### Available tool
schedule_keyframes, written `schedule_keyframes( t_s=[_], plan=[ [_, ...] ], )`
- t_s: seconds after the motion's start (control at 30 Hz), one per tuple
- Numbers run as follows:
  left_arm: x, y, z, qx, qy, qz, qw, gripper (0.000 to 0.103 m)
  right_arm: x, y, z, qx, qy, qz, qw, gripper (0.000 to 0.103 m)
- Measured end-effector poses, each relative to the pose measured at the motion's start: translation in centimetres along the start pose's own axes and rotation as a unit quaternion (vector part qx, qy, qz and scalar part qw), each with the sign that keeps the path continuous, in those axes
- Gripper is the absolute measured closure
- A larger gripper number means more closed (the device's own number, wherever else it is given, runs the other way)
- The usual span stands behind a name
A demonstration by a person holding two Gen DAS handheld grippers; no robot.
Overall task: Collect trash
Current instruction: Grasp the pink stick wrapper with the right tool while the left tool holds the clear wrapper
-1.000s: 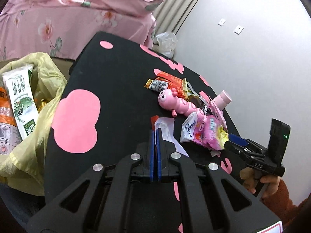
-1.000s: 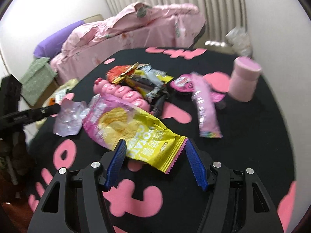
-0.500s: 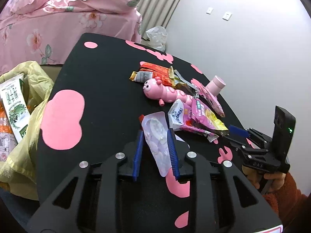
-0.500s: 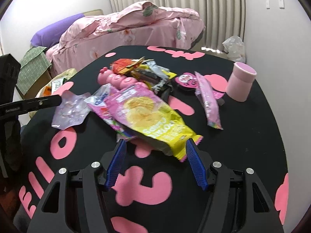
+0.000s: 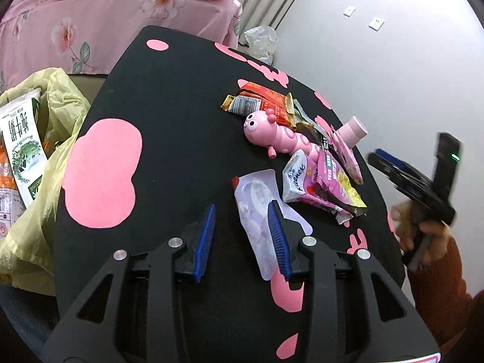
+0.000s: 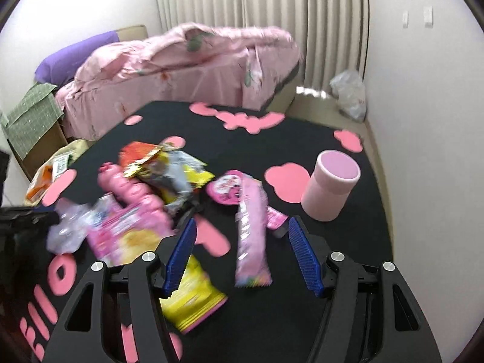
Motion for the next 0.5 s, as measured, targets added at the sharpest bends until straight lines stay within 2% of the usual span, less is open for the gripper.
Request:
schedule_keyframes(
  t_s=[0.1,0.17,0.27,0.43,0.5],
  plan=[
    [0.0,-0.1,0.0,-0.001,-0.003,-0.004,1.0,0.064,3.0,-0.2,0.5,-0.001,0.007,-0.047,0.999,0.055],
    [0.1,-0.1,0.3,0.004,-0.004,-0.005,1.0,0.058,4.3,-1.2,0.4,0.006,0.016,-0.075,0.997,0.085],
    [0.2,-0.3,0.9,0.017,0.0,-0.008,0.9998,0.049,3.6,-1.9,0.1,0.026,0.029,-0.063,0.997,0.085],
    [0.9,-0.2,1.6,0.05,0.03,-0.017,0.9982,0.047,1.2,-2.1,-1.4,0.037,0.041,-0.029,0.998,0.086],
    [1.2,-0.1,1.4,0.053,0.052,-0.017,0.9971,0.06,0.0,-1.7,-2.1,0.04,0.04,-0.009,0.998,0.086]
  ],
)
Point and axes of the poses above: each gripper's, at about its wrist camera, not at the fingertips, and x roughly the way its jaws point, z to its right, y to its top, the point moved 10 cm from there along x, roughly the way its jaws point, and after that the axes turned 11 degrees about -z, right-handed, at the moved point
